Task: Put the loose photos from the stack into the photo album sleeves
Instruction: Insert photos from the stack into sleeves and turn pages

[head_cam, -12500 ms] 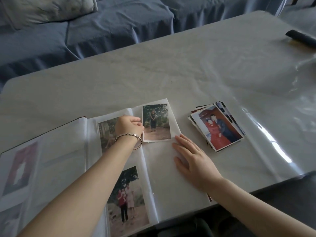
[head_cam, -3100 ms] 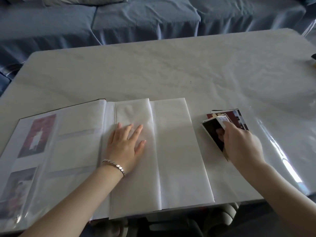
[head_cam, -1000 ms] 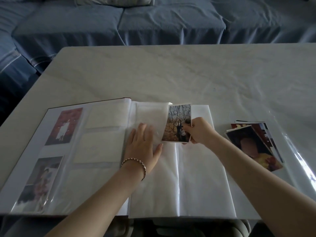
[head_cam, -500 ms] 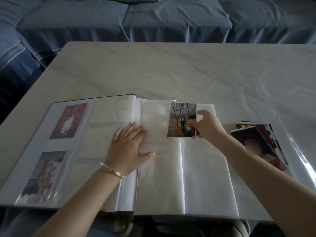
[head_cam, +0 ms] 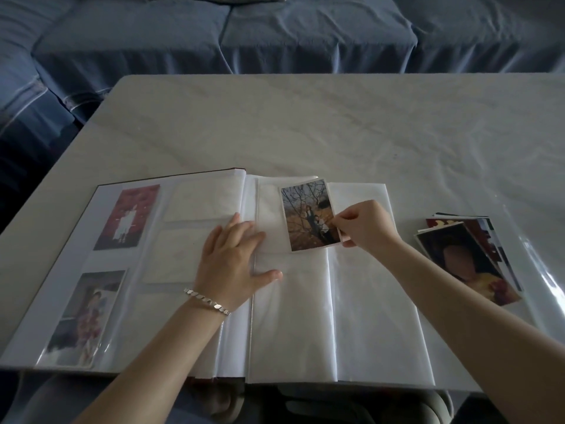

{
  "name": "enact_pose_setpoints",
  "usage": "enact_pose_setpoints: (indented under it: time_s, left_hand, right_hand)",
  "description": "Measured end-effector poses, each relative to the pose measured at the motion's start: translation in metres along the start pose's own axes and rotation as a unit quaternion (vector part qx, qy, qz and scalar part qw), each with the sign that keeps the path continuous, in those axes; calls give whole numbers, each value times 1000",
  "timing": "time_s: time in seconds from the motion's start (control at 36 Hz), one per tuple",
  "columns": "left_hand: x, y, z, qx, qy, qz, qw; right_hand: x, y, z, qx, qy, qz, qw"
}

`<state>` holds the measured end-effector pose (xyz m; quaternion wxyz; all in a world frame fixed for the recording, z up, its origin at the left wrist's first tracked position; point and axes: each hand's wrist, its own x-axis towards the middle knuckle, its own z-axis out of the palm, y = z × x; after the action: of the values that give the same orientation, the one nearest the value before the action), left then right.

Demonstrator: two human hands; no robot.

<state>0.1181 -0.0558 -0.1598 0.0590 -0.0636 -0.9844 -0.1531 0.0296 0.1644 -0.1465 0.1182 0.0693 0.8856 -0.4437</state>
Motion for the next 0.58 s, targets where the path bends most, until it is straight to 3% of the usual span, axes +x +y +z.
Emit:
enact_pose_setpoints:
  time_s: [0.47,0.58]
  left_hand:
    - [1,-2,1,5,-11,-5,1000]
    - [2,-2,1,4,-11,-5,1000]
  right_hand:
    - [-8,-17,21,136,-136,58,980]
    - [-7,-17,16,96,-153,25,983]
